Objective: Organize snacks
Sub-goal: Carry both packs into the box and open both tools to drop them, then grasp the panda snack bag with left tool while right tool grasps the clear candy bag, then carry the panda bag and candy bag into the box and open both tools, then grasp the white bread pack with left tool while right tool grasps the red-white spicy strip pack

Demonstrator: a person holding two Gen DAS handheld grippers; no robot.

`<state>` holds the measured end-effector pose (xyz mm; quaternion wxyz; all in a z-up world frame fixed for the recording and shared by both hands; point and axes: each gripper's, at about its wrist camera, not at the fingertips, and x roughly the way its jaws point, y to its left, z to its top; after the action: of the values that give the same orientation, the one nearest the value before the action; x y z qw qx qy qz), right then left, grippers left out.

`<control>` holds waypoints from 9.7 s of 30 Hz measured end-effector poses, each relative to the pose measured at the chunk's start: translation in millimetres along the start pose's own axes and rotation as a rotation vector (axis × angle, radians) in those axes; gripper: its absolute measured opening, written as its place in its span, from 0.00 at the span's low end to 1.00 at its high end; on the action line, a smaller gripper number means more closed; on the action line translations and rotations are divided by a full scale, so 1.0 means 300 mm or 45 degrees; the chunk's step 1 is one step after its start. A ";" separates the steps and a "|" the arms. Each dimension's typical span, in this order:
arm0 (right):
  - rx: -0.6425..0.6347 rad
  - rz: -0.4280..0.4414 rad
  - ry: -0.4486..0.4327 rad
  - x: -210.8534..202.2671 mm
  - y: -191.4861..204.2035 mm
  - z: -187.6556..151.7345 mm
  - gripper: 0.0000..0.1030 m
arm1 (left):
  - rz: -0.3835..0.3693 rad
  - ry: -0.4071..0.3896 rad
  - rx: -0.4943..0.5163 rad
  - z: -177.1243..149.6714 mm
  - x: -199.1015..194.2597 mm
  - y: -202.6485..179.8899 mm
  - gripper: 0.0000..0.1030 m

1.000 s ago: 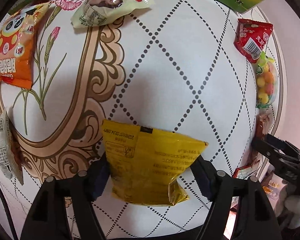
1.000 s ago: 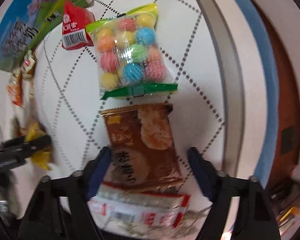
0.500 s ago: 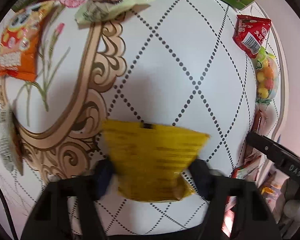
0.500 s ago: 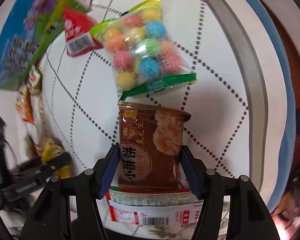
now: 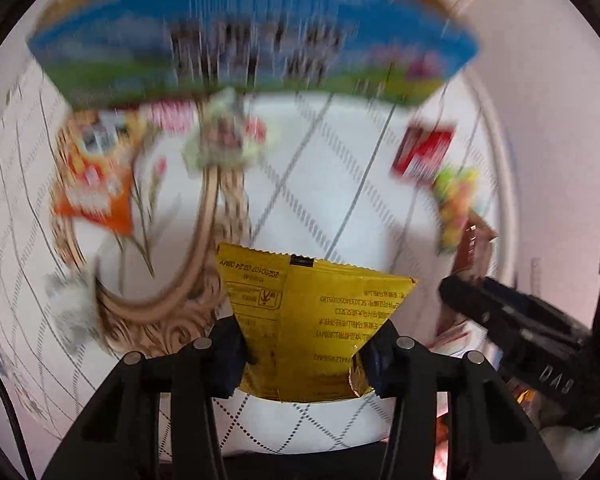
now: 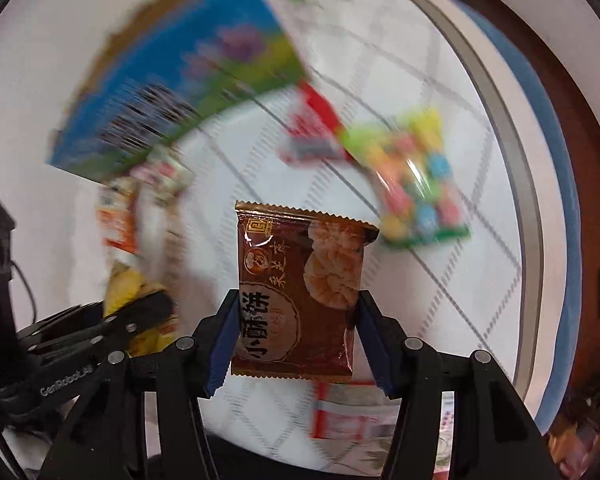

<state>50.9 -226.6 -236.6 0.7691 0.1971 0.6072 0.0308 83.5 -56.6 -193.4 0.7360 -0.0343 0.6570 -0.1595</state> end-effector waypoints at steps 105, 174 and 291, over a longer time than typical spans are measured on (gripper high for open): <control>0.081 -0.376 0.035 0.140 -0.173 0.296 0.89 | 0.355 -0.229 -0.148 0.130 -0.109 0.314 0.91; -0.254 -0.257 0.270 0.387 0.218 -0.003 0.55 | 0.231 0.171 -0.169 0.032 0.321 0.408 0.54; 1.041 0.135 0.187 0.154 -0.380 -0.406 0.91 | 0.276 -0.084 -0.314 -0.159 -0.120 0.498 0.91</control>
<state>-74.3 -285.8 -340.5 0.5795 0.5143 0.6118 -0.1593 62.1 102.5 -204.3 0.7603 -0.0586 0.6469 0.0037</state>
